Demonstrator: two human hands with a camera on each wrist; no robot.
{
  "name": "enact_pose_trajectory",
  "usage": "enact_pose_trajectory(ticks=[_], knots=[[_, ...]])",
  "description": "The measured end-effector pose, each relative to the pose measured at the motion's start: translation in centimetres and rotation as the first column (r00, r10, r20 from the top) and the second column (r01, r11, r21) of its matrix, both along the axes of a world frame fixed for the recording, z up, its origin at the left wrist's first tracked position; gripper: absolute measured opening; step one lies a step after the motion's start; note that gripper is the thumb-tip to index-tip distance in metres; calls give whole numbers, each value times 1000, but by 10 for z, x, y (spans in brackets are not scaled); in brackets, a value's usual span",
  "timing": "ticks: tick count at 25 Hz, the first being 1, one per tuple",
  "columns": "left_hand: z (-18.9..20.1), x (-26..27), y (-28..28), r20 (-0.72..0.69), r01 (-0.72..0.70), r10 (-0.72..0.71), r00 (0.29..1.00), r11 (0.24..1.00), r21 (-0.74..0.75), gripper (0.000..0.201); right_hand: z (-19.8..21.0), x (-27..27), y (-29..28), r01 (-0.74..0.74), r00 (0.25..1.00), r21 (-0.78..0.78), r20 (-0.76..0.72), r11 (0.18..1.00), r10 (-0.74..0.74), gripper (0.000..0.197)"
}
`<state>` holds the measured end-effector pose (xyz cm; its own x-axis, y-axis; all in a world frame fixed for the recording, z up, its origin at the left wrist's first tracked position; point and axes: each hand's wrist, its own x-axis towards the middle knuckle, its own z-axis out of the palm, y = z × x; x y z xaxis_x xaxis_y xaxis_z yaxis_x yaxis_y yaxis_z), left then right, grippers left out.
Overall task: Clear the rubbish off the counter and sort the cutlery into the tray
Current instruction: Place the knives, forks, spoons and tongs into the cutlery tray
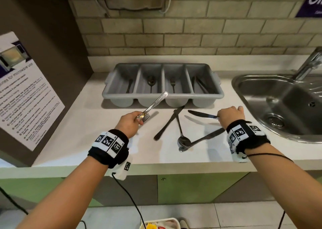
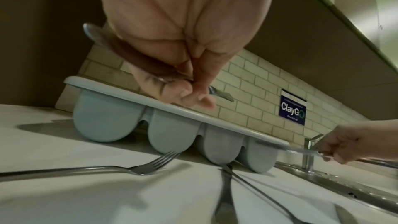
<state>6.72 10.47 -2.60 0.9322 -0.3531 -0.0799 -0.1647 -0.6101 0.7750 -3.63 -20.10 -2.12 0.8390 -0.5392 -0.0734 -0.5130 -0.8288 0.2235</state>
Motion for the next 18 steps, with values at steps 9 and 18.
enact_pose_trajectory(ticks=[9, 18], knots=[[18, -27, -67, -221, -12, -114, 969, 866, -499, 20, 50, 12, 87, -428, 825, 718, 558, 549, -88, 34], [24, -16, -72, -305, -252, 32, 952, 650, -717, 22, 39, 26, 157, -480, 747, 774, 607, 414, -269, 27]])
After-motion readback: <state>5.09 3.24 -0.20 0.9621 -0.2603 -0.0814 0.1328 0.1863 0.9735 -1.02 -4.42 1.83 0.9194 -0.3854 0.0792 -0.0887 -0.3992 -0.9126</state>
